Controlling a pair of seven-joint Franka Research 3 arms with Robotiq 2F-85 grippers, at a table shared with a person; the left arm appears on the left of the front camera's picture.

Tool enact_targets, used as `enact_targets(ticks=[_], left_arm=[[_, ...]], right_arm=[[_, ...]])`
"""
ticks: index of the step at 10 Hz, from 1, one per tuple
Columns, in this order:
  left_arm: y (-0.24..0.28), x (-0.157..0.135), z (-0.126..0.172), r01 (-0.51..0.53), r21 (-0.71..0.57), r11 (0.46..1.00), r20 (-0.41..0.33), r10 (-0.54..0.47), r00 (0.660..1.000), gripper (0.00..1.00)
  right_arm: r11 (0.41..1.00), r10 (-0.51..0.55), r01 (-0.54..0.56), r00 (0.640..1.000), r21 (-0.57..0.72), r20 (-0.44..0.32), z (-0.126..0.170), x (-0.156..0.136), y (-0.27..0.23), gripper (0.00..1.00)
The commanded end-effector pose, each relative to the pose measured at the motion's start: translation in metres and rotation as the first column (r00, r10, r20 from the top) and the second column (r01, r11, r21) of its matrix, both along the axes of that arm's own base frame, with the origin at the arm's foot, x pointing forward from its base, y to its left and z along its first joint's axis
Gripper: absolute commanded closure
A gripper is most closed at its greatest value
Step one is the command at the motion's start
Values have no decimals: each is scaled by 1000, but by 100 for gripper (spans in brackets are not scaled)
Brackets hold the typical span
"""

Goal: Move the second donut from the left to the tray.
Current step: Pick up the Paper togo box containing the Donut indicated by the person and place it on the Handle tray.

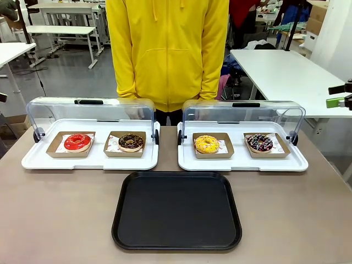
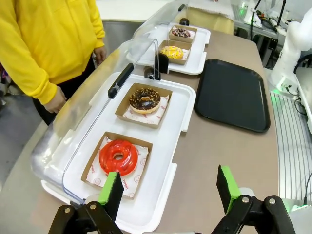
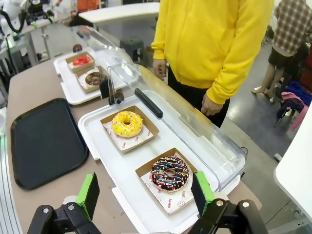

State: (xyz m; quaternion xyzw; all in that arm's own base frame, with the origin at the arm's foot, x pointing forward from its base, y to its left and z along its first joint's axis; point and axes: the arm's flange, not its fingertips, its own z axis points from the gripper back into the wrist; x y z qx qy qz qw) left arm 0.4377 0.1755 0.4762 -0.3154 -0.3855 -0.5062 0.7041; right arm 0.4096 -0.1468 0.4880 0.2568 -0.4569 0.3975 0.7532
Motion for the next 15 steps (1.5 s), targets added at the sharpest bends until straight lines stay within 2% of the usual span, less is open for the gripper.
enact_targets(ticks=[1,15], left_arm=[[0,-1,1,3,-12,1000,1,-3,1000,0],[0,-1,1,3,-12,1000,1,-3,1000,0]], right_arm=[[1000,4,-4,1000,2,2,1,0,0,0],[1000,4,-4,1000,2,2,1,0,0,0]])
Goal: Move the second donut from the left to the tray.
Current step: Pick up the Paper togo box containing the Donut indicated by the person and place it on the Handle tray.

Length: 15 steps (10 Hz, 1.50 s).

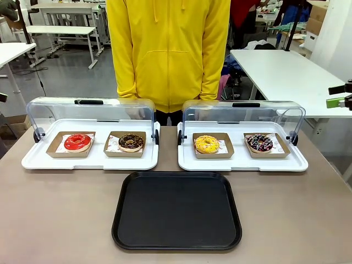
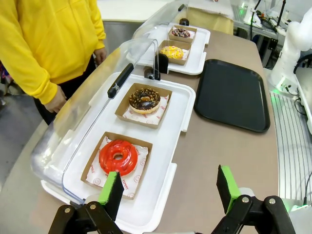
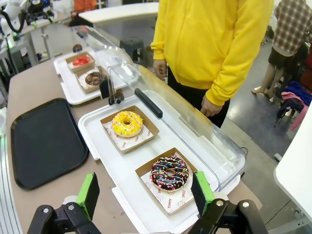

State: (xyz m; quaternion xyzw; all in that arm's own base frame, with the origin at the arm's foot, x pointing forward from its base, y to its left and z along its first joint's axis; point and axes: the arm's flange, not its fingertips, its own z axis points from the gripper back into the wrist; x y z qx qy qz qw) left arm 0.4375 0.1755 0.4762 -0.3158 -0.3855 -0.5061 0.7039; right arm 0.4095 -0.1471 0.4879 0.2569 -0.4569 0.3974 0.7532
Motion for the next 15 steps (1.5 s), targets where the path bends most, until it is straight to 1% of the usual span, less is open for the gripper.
enact_targets(ticks=[1,15], left_arm=[[0,-1,1,2,-12,1000,1,-2,1000,0],[0,-1,1,2,-12,1000,1,-2,1000,0]], right_arm=[[1000,4,-4,1000,1,2,1,0,0,0],[1000,4,-4,1000,1,2,1,0,0,0]])
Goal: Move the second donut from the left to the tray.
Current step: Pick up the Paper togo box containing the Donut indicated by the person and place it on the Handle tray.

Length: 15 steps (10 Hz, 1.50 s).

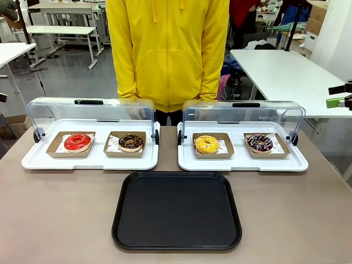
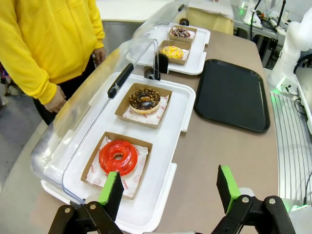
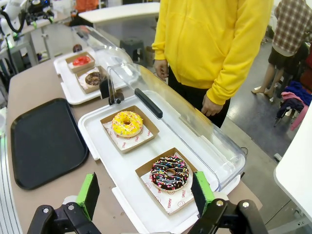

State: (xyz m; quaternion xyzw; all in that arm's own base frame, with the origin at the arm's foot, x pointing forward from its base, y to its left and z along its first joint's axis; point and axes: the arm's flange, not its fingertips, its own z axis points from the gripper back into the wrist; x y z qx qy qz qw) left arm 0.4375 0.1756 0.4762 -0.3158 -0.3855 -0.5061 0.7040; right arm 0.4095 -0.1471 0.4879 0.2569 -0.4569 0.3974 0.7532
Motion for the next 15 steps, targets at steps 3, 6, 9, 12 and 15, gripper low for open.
enact_targets(ticks=[3,6,9,12,15], left_arm=[[0,-1,1,2,-12,1000,1,-2,1000,0],[0,-1,1,2,-12,1000,1,-2,1000,0],[0,-1,1,2,-12,1000,1,-2,1000,0],[0,-1,1,2,-12,1000,1,-2,1000,0],[0,-1,1,2,-12,1000,1,-2,1000,0]], right_arm=[[1000,4,-4,1000,1,2,1,0,0,0],[1000,4,-4,1000,1,2,1,0,0,0],[1000,4,-4,1000,1,2,1,0,0,0],[1000,4,-4,1000,1,2,1,0,0,0],[1000,4,-4,1000,1,2,1,0,0,0]])
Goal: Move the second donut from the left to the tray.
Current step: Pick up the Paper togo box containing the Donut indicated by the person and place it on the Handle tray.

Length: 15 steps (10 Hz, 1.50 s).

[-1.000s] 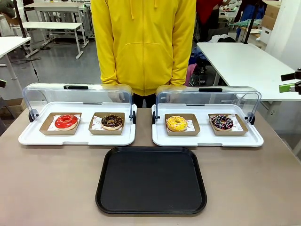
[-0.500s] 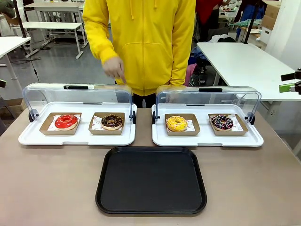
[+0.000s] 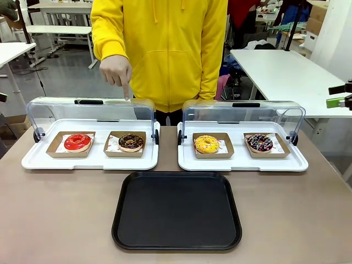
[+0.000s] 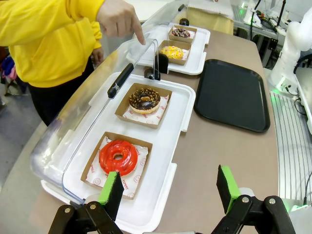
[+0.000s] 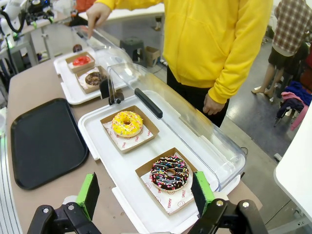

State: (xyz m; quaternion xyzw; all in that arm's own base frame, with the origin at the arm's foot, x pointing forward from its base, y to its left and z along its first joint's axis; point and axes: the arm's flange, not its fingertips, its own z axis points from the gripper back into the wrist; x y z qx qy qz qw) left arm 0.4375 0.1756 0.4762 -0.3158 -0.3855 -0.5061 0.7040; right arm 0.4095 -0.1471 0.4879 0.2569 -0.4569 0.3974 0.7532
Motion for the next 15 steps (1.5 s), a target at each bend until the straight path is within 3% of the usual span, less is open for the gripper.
enact_targets(ticks=[1,15], left_arm=[[0,-1,1,2,-12,1000,1,-2,1000,0],[0,-1,1,2,-12,1000,1,-2,1000,0]], right_arm=[[1000,4,-4,1000,1,2,1,0,0,0],[1000,4,-4,1000,1,2,1,0,0,0]])
